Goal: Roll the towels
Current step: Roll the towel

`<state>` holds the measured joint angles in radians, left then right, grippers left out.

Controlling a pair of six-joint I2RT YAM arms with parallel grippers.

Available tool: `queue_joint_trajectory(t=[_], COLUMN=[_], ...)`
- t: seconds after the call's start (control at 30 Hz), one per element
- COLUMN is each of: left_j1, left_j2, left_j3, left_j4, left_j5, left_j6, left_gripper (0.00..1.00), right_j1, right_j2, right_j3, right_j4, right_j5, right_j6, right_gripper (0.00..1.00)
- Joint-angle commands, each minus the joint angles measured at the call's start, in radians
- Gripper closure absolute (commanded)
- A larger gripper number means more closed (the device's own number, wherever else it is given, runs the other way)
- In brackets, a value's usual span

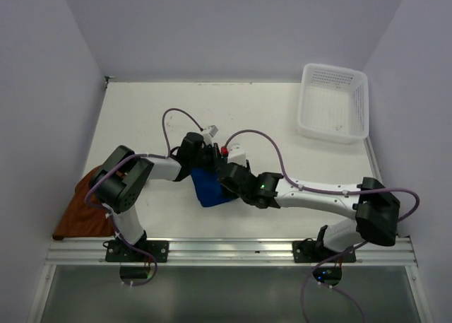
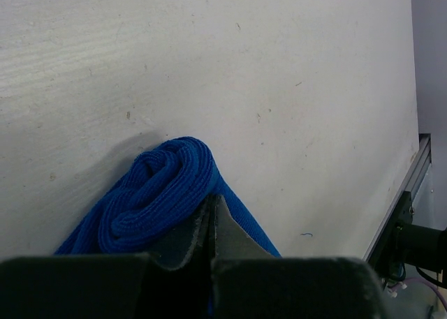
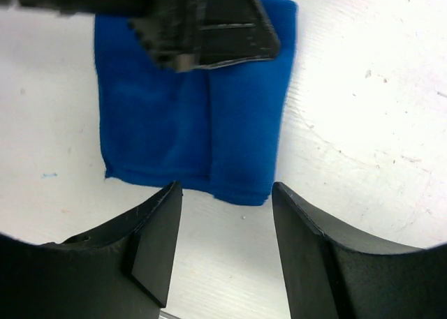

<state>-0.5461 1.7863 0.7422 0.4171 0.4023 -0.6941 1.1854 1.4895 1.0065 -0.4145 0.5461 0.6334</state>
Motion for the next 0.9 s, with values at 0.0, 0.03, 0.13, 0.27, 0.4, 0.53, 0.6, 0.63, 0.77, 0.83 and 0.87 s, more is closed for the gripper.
queue_joint_trajectory(t=[0.0, 0.03, 0.13, 0.27, 0.4, 0.53, 0.6, 0.63, 0.77, 0.83, 0.87], left_j1=[0.009, 0.011, 0.009, 0.009, 0.009, 0.009, 0.009, 0.011, 0.009, 0.011, 0.012], left_j2=[0.019, 0.016, 0.009, 0.001, -0.008, -0.011, -0.016, -0.016, -0.019, -0.022, -0.024], left_j3=[-0.047, -0.049, -0.049, -0.047, -0.041, -0.037, -0.037, -0.037, -0.033, -0.033, -0.032], left_j4=[-0.147, -0.147, -0.15, -0.159, -0.164, -0.172, -0.173, -0.175, -0.182, -0.184, -0.185], left_j5=[-0.143, -0.143, -0.143, -0.143, -0.141, -0.137, -0.137, -0.138, -0.143, -0.145, -0.145], left_j6=[0.071, 0.07, 0.073, 0.079, 0.08, 0.084, 0.082, 0.087, 0.091, 0.093, 0.094], left_gripper=[1.0, 1.0, 1.0, 1.0, 1.0, 1.0, 1.0, 1.0, 1.0, 1.0, 1.0], right_j1=[-0.128, -0.156, -0.243, -0.328, -0.352, -0.363, -0.365, -0.365, -0.365, -0.365, -0.365], right_j2=[-0.112, -0.129, -0.159, -0.158, -0.104, -0.032, -0.014, -0.006, 0.04, 0.044, 0.046], right_j3=[-0.11, -0.14, -0.222, -0.331, -0.365, -0.397, -0.401, -0.405, -0.408, -0.424, -0.428], right_j4=[0.15, 0.202, 0.285, 0.41, 0.534, 0.618, 0.637, 0.643, 0.666, 0.691, 0.698], right_j5=[-0.181, -0.213, -0.33, -0.498, -0.57, -0.615, -0.617, -0.624, -0.641, -0.646, -0.65], right_j6=[0.09, 0.101, 0.13, 0.187, 0.225, 0.261, 0.268, 0.27, 0.278, 0.284, 0.287], right_gripper=[0.42, 0.41, 0.39, 0.39, 0.38, 0.38, 0.38, 0.39, 0.48, 0.54, 0.59])
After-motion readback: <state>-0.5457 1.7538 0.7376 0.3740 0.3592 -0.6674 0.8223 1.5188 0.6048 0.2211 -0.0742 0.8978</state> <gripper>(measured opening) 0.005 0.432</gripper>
